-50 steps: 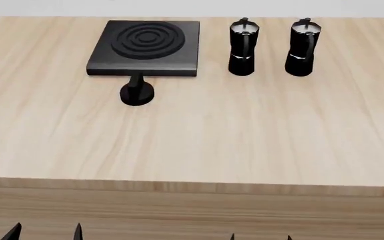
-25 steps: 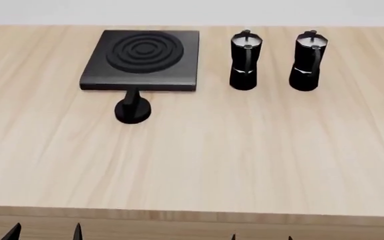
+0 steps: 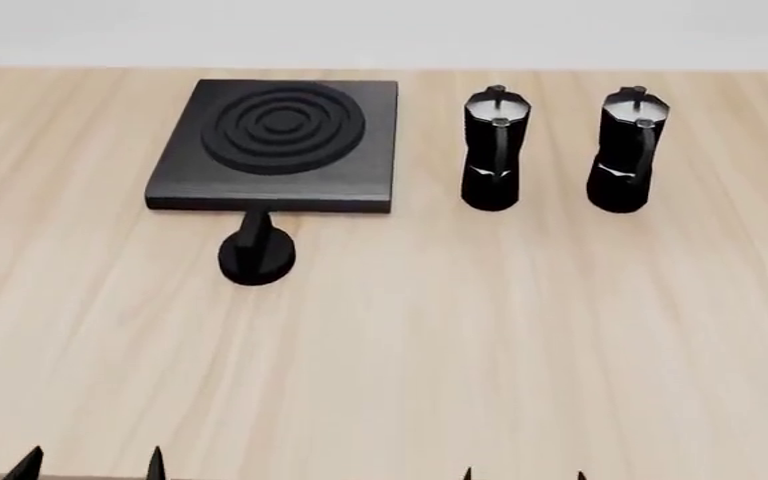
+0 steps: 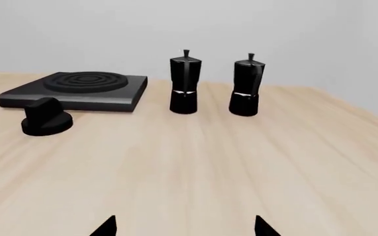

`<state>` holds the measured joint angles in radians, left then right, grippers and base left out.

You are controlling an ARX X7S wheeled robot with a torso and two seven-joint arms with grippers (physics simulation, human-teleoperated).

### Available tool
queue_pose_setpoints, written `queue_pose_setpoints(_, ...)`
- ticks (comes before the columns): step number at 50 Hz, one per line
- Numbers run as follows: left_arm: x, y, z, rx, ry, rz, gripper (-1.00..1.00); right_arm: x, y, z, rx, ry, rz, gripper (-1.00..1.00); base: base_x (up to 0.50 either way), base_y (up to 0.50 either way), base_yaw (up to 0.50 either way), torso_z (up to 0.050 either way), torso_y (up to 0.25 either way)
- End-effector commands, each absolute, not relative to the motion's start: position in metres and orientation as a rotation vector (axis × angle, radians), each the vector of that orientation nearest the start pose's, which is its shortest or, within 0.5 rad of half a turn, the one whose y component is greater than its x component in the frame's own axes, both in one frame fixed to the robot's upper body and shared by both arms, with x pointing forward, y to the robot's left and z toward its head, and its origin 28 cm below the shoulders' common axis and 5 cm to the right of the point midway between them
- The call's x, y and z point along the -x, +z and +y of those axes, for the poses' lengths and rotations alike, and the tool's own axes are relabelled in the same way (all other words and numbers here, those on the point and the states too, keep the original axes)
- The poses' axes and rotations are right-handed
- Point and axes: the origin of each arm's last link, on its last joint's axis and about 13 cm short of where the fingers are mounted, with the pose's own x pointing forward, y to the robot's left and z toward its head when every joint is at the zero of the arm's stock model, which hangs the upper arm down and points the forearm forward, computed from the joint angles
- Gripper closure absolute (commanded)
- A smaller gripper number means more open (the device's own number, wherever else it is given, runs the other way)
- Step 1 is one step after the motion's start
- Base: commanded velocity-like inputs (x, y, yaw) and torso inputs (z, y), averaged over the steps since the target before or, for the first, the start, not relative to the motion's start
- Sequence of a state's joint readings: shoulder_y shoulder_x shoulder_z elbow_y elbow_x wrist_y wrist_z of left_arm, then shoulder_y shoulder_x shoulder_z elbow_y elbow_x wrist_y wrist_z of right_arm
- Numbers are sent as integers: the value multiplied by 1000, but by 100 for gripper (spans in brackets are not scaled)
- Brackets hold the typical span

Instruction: Put the right moka pot on the stove.

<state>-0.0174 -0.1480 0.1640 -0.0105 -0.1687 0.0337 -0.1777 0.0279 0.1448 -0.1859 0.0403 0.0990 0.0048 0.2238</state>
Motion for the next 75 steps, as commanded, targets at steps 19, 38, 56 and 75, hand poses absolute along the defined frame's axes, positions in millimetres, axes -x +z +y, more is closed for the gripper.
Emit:
queue_pose_setpoints(19,-212,14,208,22,17,-12,-100,-213,5,-96,73,-47,35,-100,165,73,0,0,0)
queue_pose_setpoints(38,-212,13,208,23,17,-13,-100,-213,6,-95,75,-45,35,-100,146,125,0,0,0)
queue_pose_setpoints(56,-212,14,208,22,16,-10,-100,-213,6,-96,66,-40,42,-100,144,120,0,0,0)
queue_pose_setpoints(75,-212,13,208,21,19,-9,-100,-213,4,-96,65,-40,43,-100,145,3,0,0,0)
